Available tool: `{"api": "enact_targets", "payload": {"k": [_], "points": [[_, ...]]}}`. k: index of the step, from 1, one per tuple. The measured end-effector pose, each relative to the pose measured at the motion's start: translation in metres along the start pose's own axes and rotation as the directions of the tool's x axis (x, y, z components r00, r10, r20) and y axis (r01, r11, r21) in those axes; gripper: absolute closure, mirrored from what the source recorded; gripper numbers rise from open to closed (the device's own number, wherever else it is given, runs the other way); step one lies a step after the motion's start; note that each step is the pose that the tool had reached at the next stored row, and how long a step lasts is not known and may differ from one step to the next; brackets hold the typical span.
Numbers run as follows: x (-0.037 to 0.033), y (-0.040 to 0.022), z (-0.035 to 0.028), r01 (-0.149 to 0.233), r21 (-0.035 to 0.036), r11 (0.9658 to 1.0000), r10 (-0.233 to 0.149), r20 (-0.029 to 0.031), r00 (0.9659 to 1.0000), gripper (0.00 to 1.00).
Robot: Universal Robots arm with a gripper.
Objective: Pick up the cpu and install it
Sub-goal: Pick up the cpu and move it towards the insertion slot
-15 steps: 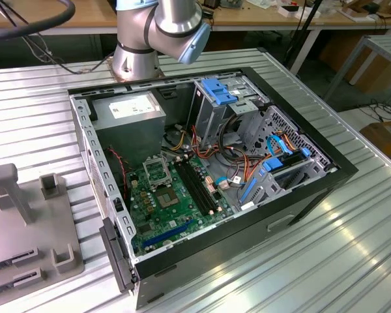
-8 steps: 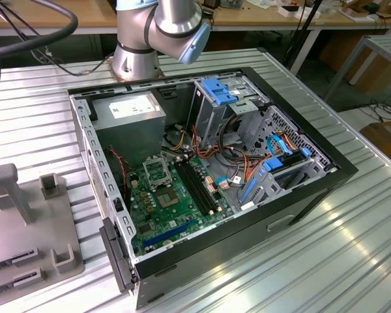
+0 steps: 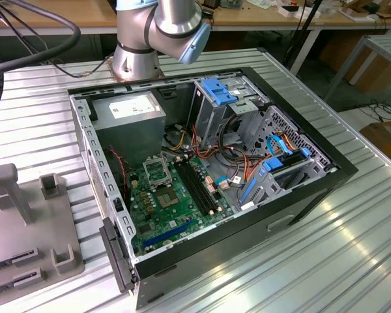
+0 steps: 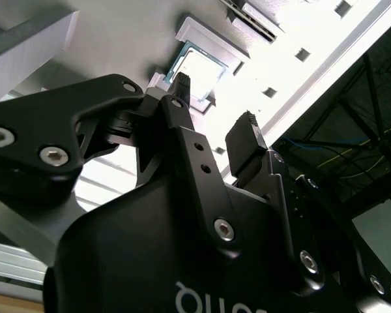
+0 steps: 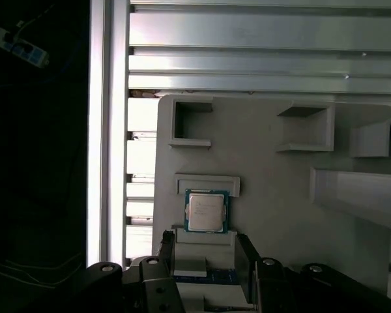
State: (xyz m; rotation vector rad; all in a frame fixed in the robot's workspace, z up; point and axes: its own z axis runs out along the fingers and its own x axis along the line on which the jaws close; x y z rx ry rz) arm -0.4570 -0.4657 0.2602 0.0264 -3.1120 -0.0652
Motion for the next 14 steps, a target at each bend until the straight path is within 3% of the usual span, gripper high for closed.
{"api": "enact_targets", "payload": {"k": [14], "points": [[-0.0001, -0.0001, 0.0013, 0.0, -0.0001, 1.0, 0.0, 0.0001, 1.0, 0.5]]}}
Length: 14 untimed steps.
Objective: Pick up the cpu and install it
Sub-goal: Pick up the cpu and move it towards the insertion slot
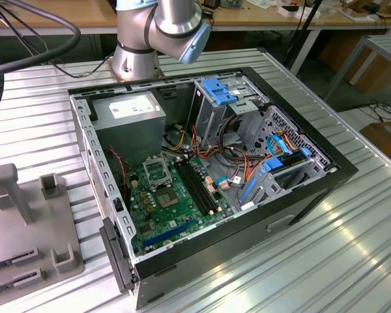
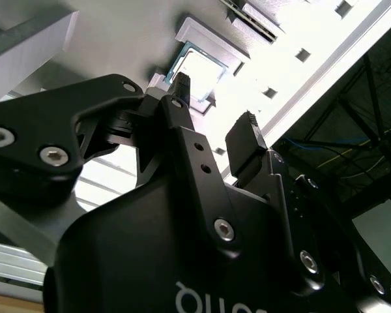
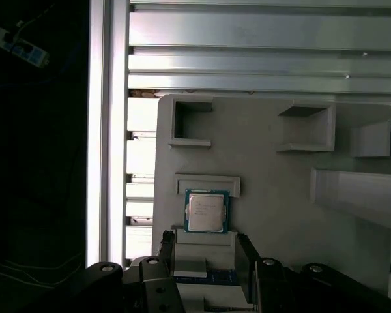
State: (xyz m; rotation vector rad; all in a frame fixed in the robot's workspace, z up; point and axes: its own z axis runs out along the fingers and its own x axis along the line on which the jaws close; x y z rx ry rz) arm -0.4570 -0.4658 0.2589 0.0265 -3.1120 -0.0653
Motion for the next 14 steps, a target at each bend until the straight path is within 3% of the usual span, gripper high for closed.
{"api": "enact_targets", "payload": {"k": [4, 11, 14], "points": [[-0.0001, -0.0024, 0.0026, 0.0, 0.0, 1.0, 0.0, 0.0, 1.0, 0.5], [-0.0065, -0.0032, 0.0133, -0.007, 0.0009, 1.0, 0.007, 0.0003, 1.0, 0.5], [-0.0071, -0.0003, 0.0205, -0.016, 0.0007, 0.9999, 0.016, 0.0007, 0.9999, 0.5]]}}
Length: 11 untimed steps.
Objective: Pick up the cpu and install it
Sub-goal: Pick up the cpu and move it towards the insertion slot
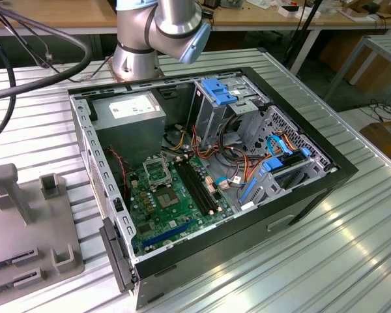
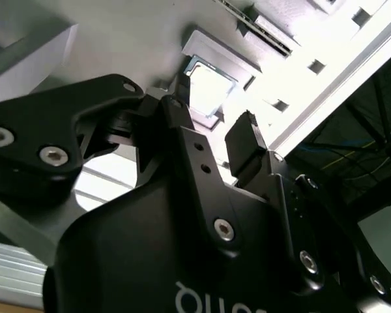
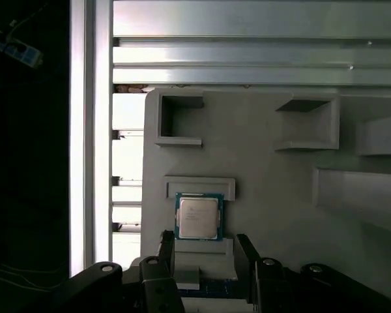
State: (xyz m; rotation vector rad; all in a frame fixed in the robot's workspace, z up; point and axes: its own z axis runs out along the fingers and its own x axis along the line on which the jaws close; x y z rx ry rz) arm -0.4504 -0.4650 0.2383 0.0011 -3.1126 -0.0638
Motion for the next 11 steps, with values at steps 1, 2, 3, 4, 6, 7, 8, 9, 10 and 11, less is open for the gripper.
{"api": "enact_targets", "payload": {"k": [1, 2, 3, 4, 6, 7, 8, 9, 10, 11], "points": [[-0.0002, 0.0009, 0.0018, -0.006, 0.0, 1.0, 0.006, 0.0001, 1.0, 0.5], [-0.0002, 0.0014, 0.0032, -0.011, -0.0002, 0.9999, 0.011, 0.0003, 0.9999, 0.5], [-0.0003, 0.0018, 0.0045, -0.016, -0.0004, 0.9999, 0.016, 0.0006, 0.9999, 0.5], [-0.0003, 0.0019, 0.0049, -0.019, -0.0004, 0.9998, 0.019, 0.0006, 0.9998, 0.5], [-0.0003, 0.0019, 0.0049, -0.02, -0.0002, 0.9998, 0.02, 0.0004, 0.9998, 0.5], [-0.0003, 0.002, 0.0051, -0.02, -0.0004, 0.9998, 0.02, 0.0006, 0.9998, 0.5], [-0.0003, 0.002, 0.0052, -0.02, -0.0005, 0.9998, 0.02, 0.0007, 0.9998, 0.5], [-0.0003, 0.002, 0.0052, -0.02, -0.0004, 0.9998, 0.02, 0.0006, 0.9998, 0.5], [-0.0003, 0.002, 0.0052, -0.02, -0.0004, 0.9998, 0.02, 0.0007, 0.9998, 0.5], [-0.0003, 0.002, 0.0052, -0.02, -0.0004, 0.9998, 0.02, 0.0006, 0.9998, 0.5]]}}
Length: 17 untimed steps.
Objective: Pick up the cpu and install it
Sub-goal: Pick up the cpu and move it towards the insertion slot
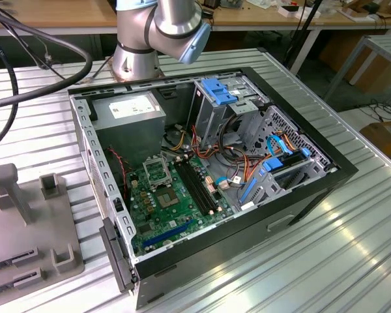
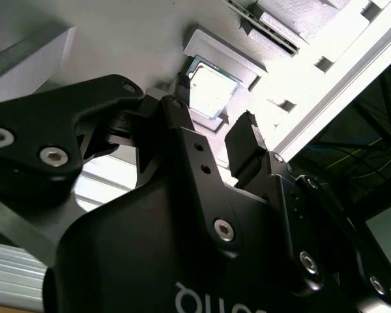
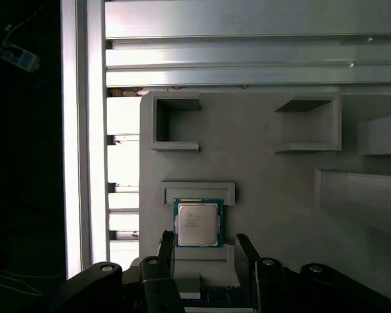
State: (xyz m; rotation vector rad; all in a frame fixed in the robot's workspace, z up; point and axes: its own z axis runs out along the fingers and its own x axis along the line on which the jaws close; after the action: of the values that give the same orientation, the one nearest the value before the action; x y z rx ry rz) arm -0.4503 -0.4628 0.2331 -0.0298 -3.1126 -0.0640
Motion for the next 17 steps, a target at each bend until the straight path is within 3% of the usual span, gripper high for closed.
{"api": "enact_targets", "payload": {"k": [8, 14, 17], "points": [[-0.0001, 0.0011, 0.0023, -0.007, -0.0002, 1.0, 0.007, 0.0004, 1.0, 0.5], [-0.0001, 0.0073, 0.013, -0.021, -0.0006, 0.9998, 0.021, 0.0008, 0.9998, 0.5], [0.0035, 0.0075, 0.017, -0.021, -0.0008, 0.9998, 0.021, 0.0009, 0.9998, 0.5]]}}
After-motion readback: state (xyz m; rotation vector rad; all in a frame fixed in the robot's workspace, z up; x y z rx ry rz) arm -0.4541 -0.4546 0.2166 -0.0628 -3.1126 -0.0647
